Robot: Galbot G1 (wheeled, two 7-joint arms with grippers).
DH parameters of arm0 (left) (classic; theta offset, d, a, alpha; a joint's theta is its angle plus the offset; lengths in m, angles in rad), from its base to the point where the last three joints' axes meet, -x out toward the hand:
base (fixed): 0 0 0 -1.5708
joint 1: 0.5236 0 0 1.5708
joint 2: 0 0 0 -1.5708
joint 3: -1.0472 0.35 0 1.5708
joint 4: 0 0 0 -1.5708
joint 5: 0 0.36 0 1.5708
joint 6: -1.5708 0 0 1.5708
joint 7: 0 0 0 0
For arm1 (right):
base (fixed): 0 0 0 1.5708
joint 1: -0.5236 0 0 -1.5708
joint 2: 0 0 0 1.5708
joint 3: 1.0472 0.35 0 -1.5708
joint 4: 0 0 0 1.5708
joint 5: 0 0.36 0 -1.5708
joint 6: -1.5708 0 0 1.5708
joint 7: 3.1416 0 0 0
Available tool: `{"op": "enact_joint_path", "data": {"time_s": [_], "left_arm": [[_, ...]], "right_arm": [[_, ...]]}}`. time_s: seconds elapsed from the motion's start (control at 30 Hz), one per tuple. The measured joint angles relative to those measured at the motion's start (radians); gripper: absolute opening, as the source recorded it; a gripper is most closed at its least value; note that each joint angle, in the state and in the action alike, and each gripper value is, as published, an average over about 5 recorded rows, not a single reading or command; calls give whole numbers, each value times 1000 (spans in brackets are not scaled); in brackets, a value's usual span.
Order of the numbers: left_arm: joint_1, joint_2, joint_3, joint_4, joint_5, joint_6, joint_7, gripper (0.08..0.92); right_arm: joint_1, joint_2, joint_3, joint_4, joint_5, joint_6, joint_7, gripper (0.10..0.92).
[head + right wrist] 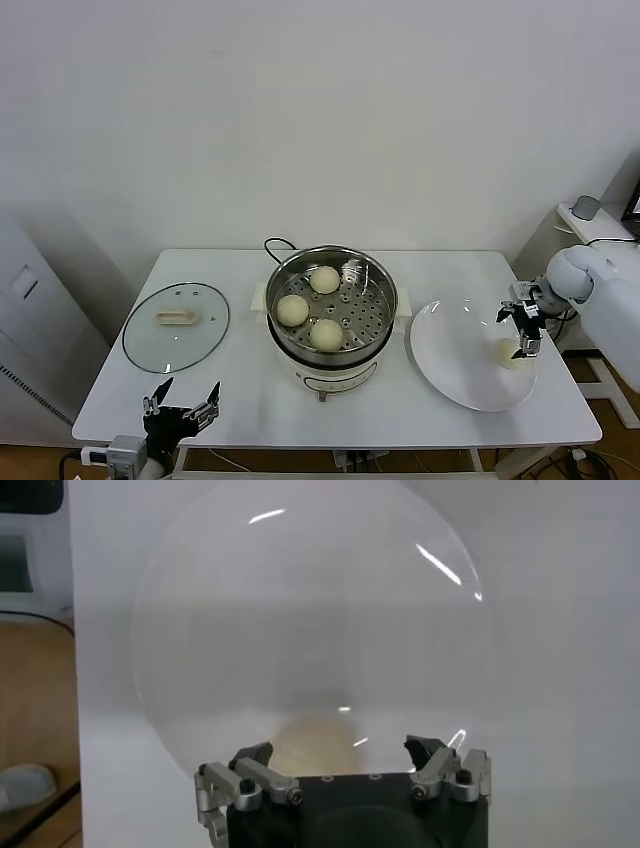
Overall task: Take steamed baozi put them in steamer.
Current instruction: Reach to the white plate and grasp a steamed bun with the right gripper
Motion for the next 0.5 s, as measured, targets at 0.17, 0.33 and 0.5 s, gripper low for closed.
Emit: {"op": "enact_joint_path", "data": {"time_s": [0.17,0.33,0.5], "left_arm": [[-5,0,0,7,0,1,0,823],[-11,0,0,14,0,2,1,823],[-8,0,-3,16,-1,2,1,823]], "right_arm": [[-17,11,16,-25,-20,7,0,823],[-31,28,28,-47,-33,10,9,823],[-44,47,40,-65,-53,17,23,823]]}}
